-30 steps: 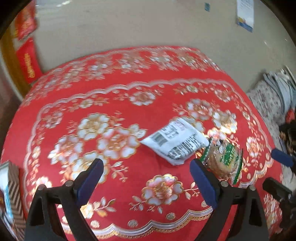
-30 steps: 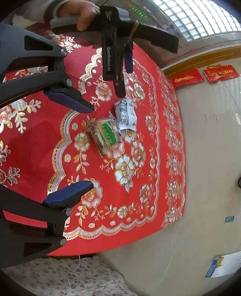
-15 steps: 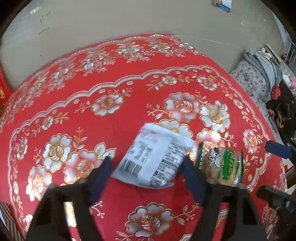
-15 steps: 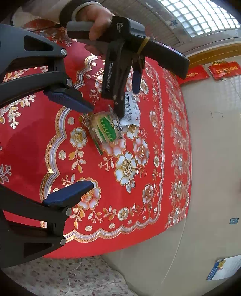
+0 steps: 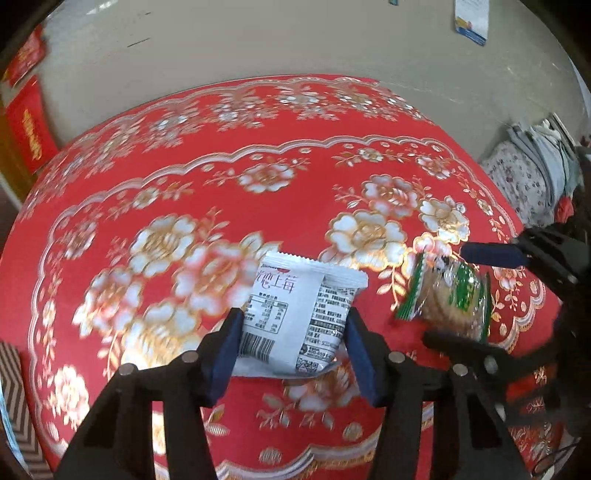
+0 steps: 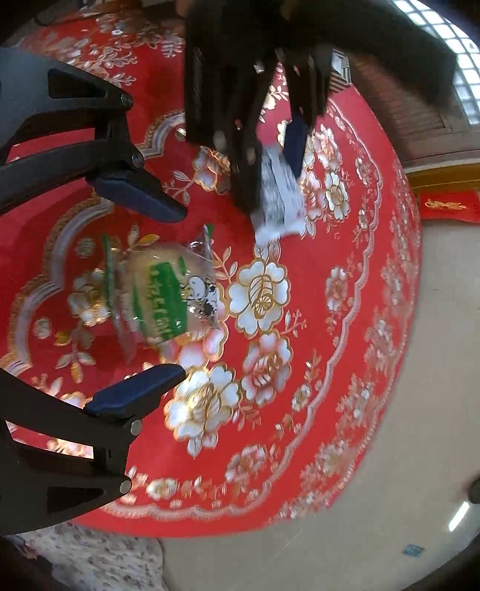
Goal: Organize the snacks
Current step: 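Grasp the white printed packet with left tool while right tool grasps green cake packet, then carry the white packet and green cake packet over the white tray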
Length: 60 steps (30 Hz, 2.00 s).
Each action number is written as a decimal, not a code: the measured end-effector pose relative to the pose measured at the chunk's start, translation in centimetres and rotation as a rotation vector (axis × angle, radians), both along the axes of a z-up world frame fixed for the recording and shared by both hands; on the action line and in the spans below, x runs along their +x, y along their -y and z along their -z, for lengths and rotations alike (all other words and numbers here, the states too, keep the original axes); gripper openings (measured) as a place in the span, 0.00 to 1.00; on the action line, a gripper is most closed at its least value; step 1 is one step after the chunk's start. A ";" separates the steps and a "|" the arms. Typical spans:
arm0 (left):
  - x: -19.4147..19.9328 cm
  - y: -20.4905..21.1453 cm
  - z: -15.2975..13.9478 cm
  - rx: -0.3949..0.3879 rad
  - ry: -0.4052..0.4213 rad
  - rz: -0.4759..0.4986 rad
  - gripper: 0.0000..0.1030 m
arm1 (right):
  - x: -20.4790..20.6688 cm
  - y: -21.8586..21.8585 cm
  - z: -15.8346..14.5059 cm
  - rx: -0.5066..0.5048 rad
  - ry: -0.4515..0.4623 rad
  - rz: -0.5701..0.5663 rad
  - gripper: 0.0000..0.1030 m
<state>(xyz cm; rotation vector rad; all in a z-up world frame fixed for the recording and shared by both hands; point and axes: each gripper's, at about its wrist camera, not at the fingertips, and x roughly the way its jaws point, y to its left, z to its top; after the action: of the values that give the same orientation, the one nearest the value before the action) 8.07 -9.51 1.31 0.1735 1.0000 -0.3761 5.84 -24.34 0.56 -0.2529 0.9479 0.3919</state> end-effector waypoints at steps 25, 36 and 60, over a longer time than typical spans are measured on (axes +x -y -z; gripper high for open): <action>-11.0 -12.5 -4.6 0.010 0.222 -0.291 0.55 | -10.0 -10.4 -4.3 0.065 0.223 0.059 0.48; -13.8 -19.6 -5.6 0.001 0.254 -0.412 0.56 | -12.0 -17.9 -4.8 0.051 0.238 -0.045 0.48; -17.5 -31.6 -5.1 0.023 0.280 -0.631 0.56 | -13.2 -31.1 -5.1 0.017 0.242 -0.268 0.48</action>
<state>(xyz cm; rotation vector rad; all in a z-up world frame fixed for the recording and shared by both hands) -9.46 22.13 6.38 -0.0718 0.7337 0.2322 -7.41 6.77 5.63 -0.4044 0.6731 0.6009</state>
